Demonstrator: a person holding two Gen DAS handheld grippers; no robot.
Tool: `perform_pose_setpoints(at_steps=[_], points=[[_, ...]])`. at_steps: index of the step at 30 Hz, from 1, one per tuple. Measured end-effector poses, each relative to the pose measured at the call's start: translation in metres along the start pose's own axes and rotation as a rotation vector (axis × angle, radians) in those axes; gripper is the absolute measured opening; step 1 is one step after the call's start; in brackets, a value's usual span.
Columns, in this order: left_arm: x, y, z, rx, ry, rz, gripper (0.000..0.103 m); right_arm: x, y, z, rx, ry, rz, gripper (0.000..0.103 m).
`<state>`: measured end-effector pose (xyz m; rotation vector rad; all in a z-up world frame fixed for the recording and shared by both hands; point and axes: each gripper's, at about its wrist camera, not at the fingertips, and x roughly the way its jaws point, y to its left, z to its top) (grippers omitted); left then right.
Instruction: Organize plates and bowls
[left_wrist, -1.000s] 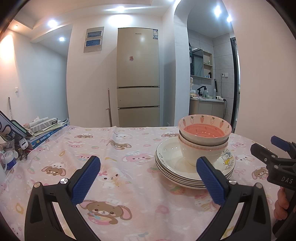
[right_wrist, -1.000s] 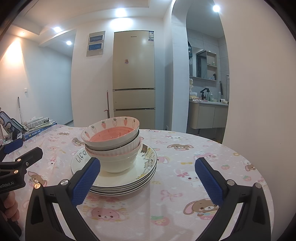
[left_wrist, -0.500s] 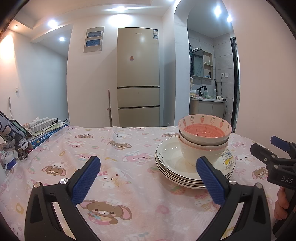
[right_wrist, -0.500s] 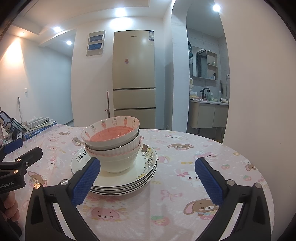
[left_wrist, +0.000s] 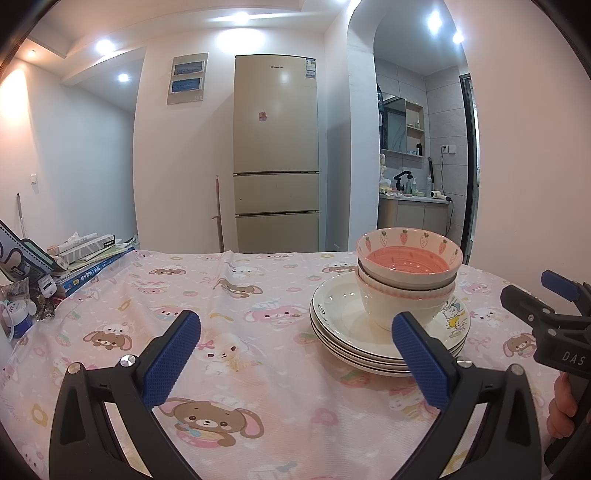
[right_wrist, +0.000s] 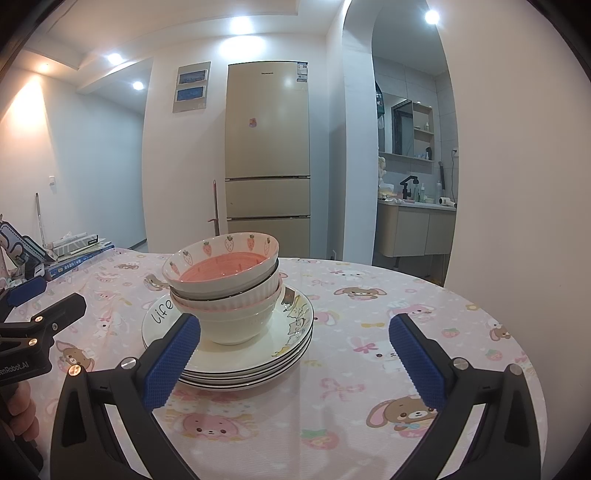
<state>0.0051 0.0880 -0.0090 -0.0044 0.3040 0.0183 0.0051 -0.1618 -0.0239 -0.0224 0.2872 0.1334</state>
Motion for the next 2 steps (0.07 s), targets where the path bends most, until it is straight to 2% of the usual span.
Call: perform_pose_setpoints(at_steps=[2], points=[[0.0000, 0.0000, 0.0000, 0.000, 0.000, 0.000, 0.103, 0.0000, 0.0001, 0.0001, 0.000, 0.000, 0.000, 0.103]])
